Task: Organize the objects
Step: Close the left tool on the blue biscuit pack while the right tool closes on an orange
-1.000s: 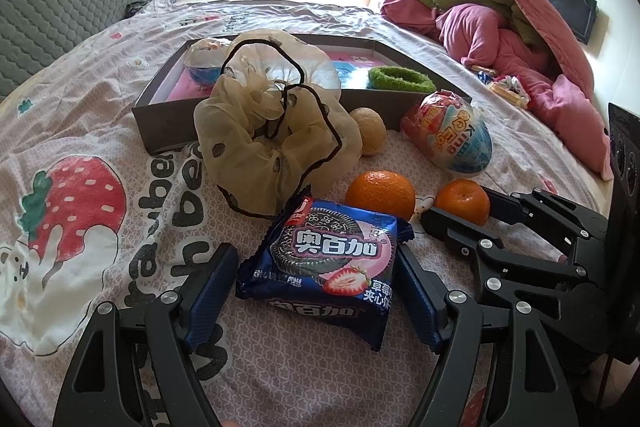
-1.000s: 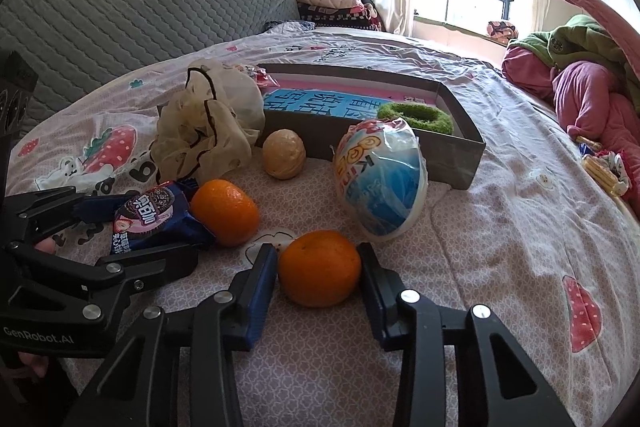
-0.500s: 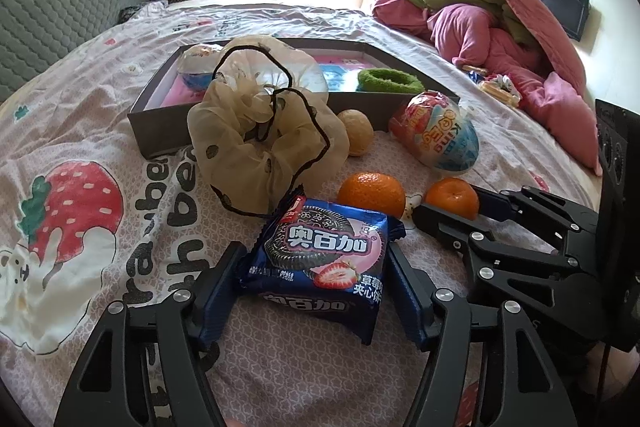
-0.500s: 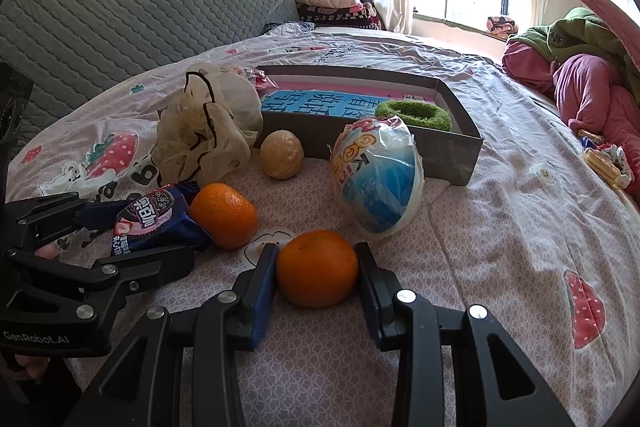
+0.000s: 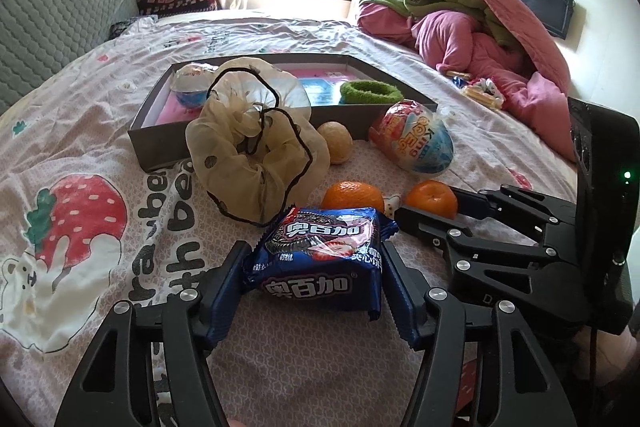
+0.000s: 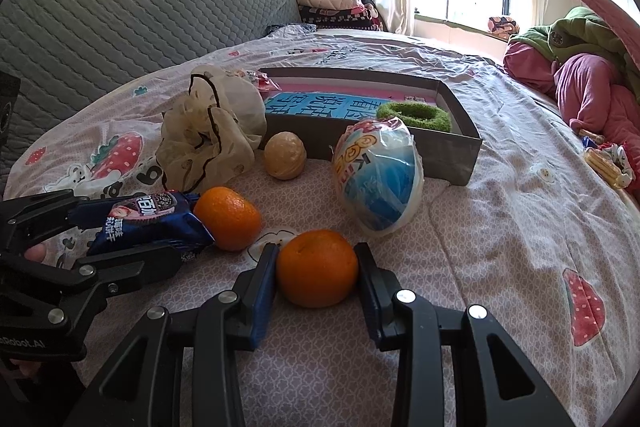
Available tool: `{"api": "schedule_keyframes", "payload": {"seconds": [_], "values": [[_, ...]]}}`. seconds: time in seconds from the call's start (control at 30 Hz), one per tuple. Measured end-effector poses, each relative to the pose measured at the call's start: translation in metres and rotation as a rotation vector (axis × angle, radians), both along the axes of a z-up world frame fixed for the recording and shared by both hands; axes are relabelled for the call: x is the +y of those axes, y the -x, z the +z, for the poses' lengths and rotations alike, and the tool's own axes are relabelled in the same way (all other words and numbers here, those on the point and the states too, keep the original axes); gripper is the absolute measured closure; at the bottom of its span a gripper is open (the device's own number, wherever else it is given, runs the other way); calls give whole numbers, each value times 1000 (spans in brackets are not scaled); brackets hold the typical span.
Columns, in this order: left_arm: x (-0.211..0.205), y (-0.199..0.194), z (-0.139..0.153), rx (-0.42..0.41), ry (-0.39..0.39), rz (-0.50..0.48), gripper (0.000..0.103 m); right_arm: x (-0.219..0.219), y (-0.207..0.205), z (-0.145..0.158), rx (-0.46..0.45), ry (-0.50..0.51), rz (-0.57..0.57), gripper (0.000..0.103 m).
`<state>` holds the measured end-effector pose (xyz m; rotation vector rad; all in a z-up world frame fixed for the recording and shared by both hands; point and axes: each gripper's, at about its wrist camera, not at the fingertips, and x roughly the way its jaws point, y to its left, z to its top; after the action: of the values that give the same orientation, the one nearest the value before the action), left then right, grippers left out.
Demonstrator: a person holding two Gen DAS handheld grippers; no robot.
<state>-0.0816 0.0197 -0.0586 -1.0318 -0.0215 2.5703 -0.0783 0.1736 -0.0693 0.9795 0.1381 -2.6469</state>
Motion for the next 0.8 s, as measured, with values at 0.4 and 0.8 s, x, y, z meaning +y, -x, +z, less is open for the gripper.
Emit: {"api": "schedule_keyframes", "payload": {"seconds": [0.4, 0.8], "values": [[-14, 5, -1, -36, -89, 26, 39, 0, -1, 1, 1, 1, 4, 65], [-20, 7, 2, -30, -134, 36, 41, -2, -1, 1, 4, 4, 12, 65]]}}
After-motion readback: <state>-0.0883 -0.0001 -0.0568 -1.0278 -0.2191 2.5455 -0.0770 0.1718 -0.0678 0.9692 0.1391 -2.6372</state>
